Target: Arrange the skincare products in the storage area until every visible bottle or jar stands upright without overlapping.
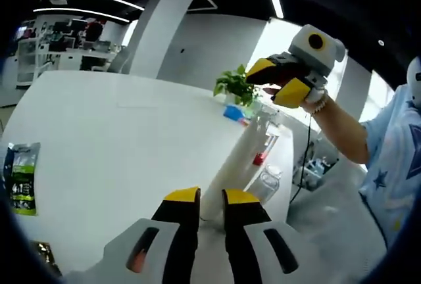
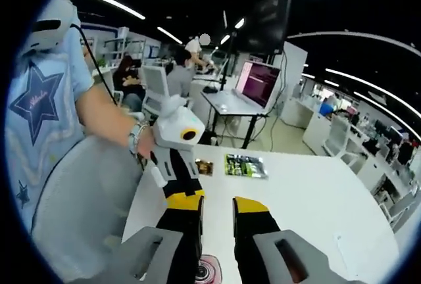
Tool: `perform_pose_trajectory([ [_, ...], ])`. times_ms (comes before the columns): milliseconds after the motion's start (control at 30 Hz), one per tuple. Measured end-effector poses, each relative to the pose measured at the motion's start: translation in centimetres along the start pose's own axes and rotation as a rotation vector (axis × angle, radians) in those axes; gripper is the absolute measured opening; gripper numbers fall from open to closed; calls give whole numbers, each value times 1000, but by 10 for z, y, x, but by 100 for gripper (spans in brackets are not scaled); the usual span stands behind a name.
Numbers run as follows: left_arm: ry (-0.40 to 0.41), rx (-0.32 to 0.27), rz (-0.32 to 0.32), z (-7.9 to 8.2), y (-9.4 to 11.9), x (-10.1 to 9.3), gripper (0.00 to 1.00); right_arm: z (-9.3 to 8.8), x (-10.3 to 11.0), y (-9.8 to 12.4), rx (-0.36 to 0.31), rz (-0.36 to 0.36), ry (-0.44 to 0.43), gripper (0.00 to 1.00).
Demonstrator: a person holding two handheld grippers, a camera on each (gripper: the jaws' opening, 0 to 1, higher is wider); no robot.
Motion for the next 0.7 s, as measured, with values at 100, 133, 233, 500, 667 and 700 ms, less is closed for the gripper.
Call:
perform_pose_trajectory([
  [100,-4,2,-3,0,0,-1,10,-1,2,0,2,9,-17,10],
  [133,-3,3,-4,0,-1,-1,10,-1,3,-1,5,18,-18,10],
  [233,-3,9,-5,-1,-2,-2,10,-4,7,-9,74,52,-12,10],
  [500,6,19,-2,-3,-2,0,10,-15,17,-32,216,182,66,3],
  [667,17,18,-1,-3,-2,2,10,-18,11,-34,210,215,47,4],
  [700,17,19,-1,-3,-2,2,10,-18,11,-34,210,222,50,4],
])
Point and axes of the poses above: the point that each gripper's makers call its tool centre point, and the gripper's own axes: y roughly backward along the fingers, x roughly to its left, z roughly out of its top, the point moved 10 cm from there along y, roughly backward along the fingers, and after that the axes turned 11 degrees about y, right-handed, at the moved point
